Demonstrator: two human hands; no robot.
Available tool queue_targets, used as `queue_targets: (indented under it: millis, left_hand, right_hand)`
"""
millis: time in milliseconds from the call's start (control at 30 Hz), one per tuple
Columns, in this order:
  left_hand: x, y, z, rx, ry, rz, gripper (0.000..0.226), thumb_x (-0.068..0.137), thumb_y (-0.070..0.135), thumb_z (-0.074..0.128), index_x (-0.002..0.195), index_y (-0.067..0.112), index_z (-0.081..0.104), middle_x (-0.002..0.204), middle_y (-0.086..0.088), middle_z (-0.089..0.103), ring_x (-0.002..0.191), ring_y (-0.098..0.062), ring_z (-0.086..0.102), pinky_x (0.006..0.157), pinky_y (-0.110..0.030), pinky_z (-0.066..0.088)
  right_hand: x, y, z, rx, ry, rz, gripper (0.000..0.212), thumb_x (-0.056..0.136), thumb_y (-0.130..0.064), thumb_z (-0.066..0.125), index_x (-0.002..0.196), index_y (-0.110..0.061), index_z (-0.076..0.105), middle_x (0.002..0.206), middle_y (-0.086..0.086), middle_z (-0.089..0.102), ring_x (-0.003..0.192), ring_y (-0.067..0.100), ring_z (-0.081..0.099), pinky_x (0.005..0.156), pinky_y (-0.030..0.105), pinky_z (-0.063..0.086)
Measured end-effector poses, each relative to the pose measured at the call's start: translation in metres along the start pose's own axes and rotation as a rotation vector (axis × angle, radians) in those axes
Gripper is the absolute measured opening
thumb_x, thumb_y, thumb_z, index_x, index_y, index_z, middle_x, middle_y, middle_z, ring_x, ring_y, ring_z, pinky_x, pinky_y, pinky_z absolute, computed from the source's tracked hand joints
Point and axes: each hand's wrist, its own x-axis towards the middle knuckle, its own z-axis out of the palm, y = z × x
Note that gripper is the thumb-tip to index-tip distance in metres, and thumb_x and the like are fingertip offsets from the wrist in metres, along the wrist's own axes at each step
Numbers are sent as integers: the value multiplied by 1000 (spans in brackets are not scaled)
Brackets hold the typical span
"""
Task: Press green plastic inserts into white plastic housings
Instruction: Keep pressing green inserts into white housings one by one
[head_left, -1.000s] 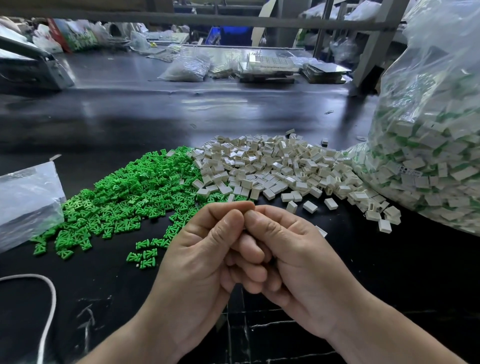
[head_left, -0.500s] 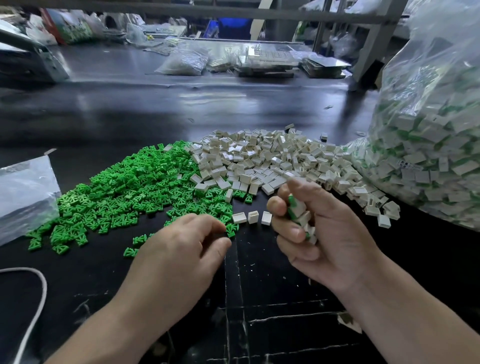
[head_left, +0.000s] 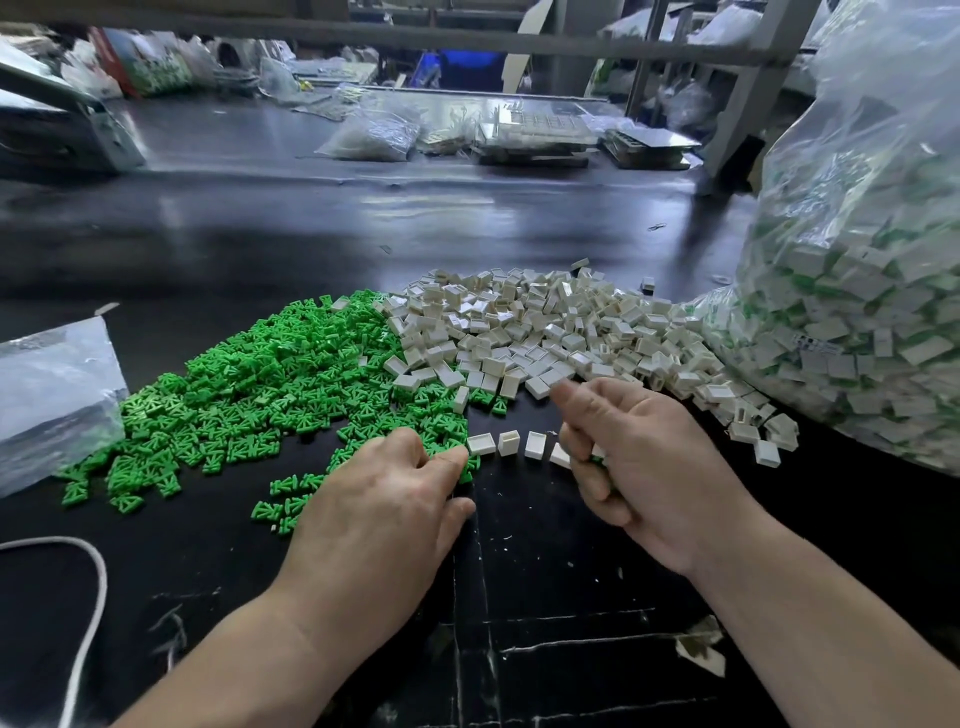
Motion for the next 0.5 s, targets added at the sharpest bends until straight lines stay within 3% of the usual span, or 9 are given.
queue_targets:
  millis: [67, 133, 200, 333, 500]
  left_hand:
    - [1, 1, 2, -3, 2, 9, 31, 75, 36, 78, 102, 21, 74, 75, 3, 54, 67, -21, 57, 54, -34, 48]
    - [2, 2, 3, -14, 8, 13, 21, 77, 37, 76, 94, 24, 72, 77, 5, 53, 69, -20, 57, 55, -34, 48]
    - [3, 3, 2, -33, 16, 14, 16, 78, 36, 75, 88, 26, 71, 78, 7, 53, 71, -18, 57, 56, -32, 48]
    - [2, 6, 0, -73, 8, 12, 16, 77, 33, 77, 88, 26, 69, 81, 10, 56, 74, -15, 58, 61, -25, 44]
    - [-1, 7, -7, -116, -18, 50, 24, 71, 27, 81, 82, 26, 59, 78, 14, 55, 73, -11, 55, 66, -21, 39]
  right_hand:
    - [2, 5, 2, -603, 115, -169, 11, 92, -44, 68, 95, -33, 70, 69, -10, 60, 61, 7, 57, 50, 19, 43]
    - [4, 13, 5, -1119, 121, -270, 33, 95, -47, 60, 127, -37, 59, 84, -13, 66, 85, 12, 64, 68, 26, 49]
    - [5, 17, 10, -1375, 113, -278, 47, 98, -50, 52, 142, -36, 43, 100, -5, 72, 98, 24, 67, 73, 34, 51]
    - [6, 18, 12, -1469, 82, -282, 28, 99, -48, 47, 121, -31, 51, 101, -5, 70, 96, 27, 67, 64, 32, 41]
    - [1, 16, 9, -1395, 50, -310, 25, 98, -51, 50, 112, -30, 53, 96, -8, 68, 92, 21, 65, 70, 33, 48]
